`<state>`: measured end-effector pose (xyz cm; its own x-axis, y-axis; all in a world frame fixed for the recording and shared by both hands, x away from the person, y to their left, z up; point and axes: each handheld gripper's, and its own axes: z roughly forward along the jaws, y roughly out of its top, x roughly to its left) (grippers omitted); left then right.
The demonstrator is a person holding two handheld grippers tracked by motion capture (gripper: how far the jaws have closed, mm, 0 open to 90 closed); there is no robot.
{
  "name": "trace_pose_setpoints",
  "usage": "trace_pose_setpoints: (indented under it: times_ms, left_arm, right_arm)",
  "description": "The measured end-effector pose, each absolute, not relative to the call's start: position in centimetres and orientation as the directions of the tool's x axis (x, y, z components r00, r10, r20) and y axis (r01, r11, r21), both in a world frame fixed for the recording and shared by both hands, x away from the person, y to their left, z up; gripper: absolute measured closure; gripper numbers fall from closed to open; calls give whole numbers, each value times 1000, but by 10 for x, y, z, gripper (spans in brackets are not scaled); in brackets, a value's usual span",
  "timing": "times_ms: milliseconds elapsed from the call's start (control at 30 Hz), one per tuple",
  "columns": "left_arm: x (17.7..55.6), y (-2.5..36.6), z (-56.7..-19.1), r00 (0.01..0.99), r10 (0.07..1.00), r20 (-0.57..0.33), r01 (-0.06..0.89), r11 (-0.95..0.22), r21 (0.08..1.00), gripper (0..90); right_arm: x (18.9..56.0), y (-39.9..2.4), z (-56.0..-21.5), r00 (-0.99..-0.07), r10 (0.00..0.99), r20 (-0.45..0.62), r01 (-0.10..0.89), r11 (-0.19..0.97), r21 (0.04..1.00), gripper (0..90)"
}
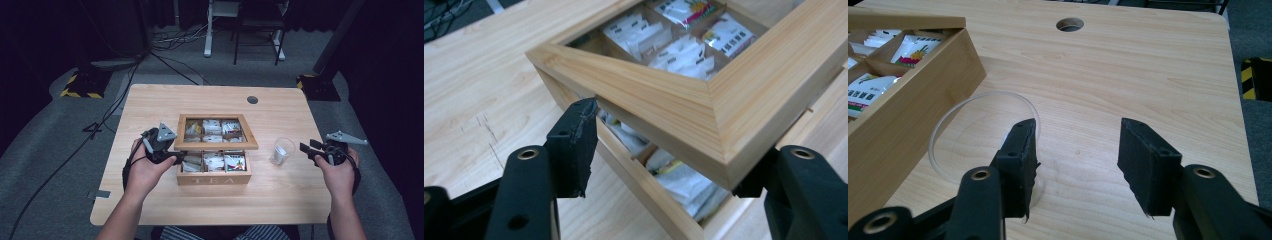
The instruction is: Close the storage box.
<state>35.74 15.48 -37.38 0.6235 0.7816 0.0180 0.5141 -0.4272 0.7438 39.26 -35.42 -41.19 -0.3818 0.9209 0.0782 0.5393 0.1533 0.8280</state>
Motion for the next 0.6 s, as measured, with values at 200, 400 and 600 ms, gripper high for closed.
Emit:
trace_pose_setpoints:
  times_ms: [200, 400, 600]
  left_arm:
    - [350, 156, -376, 632, 775, -10, 536, -428, 728, 410]
    - [346, 159, -383, 646, 760, -65, 559, -414, 719, 435]
    - [342, 157, -389, 653, 755, -60, 560, -429, 709, 440]
  right_arm:
    - [400, -354, -412, -378, 922, 86, 546, 147, 825, 504]
    - [408, -351, -414, -387, 917, 94, 551, 148, 822, 504]
    - [414, -347, -415, -396, 913, 98, 553, 151, 819, 504]
